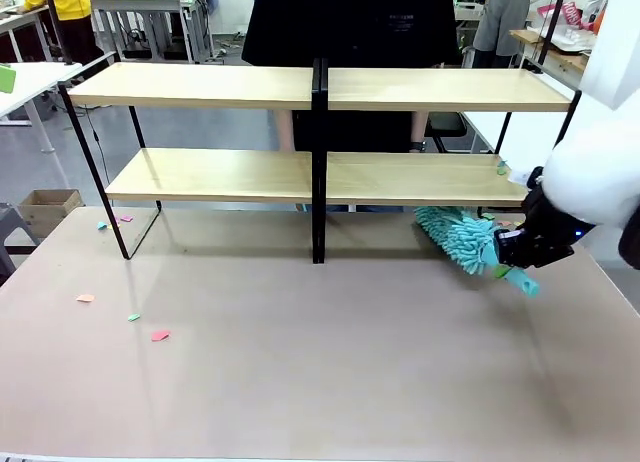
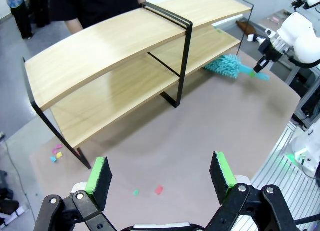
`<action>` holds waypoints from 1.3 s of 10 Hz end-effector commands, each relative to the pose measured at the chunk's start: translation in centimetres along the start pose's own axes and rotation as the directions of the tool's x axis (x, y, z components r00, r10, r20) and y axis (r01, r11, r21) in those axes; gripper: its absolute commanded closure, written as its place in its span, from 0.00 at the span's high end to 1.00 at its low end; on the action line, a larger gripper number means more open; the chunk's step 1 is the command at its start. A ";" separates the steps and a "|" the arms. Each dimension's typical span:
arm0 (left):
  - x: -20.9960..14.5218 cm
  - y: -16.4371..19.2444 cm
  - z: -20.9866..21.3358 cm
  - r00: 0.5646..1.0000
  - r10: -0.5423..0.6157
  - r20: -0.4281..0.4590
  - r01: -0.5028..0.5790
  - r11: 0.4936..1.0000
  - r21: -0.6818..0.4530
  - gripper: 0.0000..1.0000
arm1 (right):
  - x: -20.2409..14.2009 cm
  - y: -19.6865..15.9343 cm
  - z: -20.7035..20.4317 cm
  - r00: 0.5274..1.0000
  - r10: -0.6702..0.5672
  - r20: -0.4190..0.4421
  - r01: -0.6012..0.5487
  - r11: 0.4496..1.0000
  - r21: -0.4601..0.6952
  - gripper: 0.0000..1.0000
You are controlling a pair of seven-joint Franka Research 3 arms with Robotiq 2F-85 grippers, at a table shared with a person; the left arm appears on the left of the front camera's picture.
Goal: Clean the shelves.
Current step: Clean another randomly selected level of the Shelf with the Duster.
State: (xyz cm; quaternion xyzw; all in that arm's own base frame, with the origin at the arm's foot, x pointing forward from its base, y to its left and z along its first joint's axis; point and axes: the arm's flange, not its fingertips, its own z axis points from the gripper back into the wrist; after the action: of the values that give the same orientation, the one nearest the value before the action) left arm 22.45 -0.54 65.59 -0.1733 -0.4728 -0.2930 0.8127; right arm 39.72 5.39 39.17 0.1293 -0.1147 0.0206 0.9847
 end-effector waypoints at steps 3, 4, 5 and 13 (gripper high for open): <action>0.0 0.0 0.0 1.000 0.000 -0.001 0.000 1.000 0.002 1.00 | -13.8 -4.7 4.8 0.974 0.087 -0.209 -0.031 0.966 0.257 0.13; 0.0 0.0 0.0 1.000 0.000 -0.001 0.000 1.000 0.002 1.00 | -14.5 -7.4 7.6 0.948 0.115 -0.296 -0.012 0.945 0.326 0.13; 0.0 0.0 0.0 1.000 0.000 -0.001 0.000 1.000 0.002 1.00 | -15.2 -10.2 10.0 0.927 0.123 -0.355 0.016 0.932 0.362 0.13; 0.0 0.0 0.0 1.000 0.000 -0.001 0.000 1.000 0.002 1.00 | -16.2 -31.8 18.5 0.970 0.178 -0.165 0.058 0.489 0.870 0.13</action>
State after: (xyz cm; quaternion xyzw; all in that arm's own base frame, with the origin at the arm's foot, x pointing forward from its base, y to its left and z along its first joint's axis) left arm 22.44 -0.52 65.62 -0.1730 -0.4732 -0.2929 0.8126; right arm 21.50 -28.54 44.03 0.5530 0.0733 0.1161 0.8218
